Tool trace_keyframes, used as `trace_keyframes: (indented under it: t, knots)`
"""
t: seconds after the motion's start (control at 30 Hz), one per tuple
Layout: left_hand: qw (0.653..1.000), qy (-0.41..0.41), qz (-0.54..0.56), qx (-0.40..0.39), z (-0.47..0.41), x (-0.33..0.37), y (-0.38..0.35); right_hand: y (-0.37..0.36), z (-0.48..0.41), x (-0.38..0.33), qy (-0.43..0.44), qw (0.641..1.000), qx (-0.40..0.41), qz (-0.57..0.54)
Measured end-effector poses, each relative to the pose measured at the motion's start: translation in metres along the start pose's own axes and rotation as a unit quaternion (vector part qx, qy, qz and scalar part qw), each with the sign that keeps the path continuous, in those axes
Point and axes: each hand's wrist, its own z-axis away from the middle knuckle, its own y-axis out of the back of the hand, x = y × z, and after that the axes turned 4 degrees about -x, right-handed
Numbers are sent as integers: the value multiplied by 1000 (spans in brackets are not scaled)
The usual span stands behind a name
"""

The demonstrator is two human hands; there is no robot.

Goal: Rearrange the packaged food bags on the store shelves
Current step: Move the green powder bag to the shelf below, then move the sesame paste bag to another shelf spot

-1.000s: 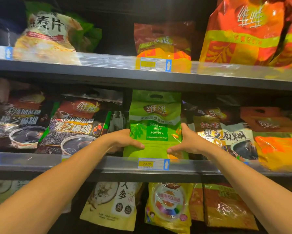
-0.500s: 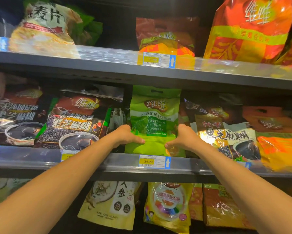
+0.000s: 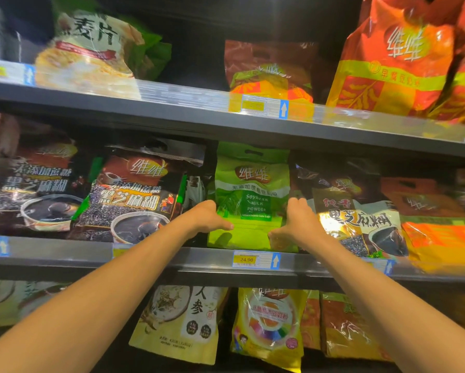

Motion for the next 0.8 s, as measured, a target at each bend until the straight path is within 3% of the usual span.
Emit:
trace_keyframes:
  t: [0.2,0.37,0.47,0.63,0.8]
  knots:
    - [998,-38,-4,45,29,-6,19,5,7,-11,19,997,68,29]
    - [959,-153,-11,237,64,-27,41,4,12,-43,68,987,147,-7]
    - [937,-178,-17,302,87,-49,62,4,14,-70,89,983,152,-43]
    - [926,-90,-51,362,121,-96,100,-1,19,-122,118,977,132,-121]
    - [948,54,-79,304,145,-142,130,-6,20,-174,132,967,64,-211]
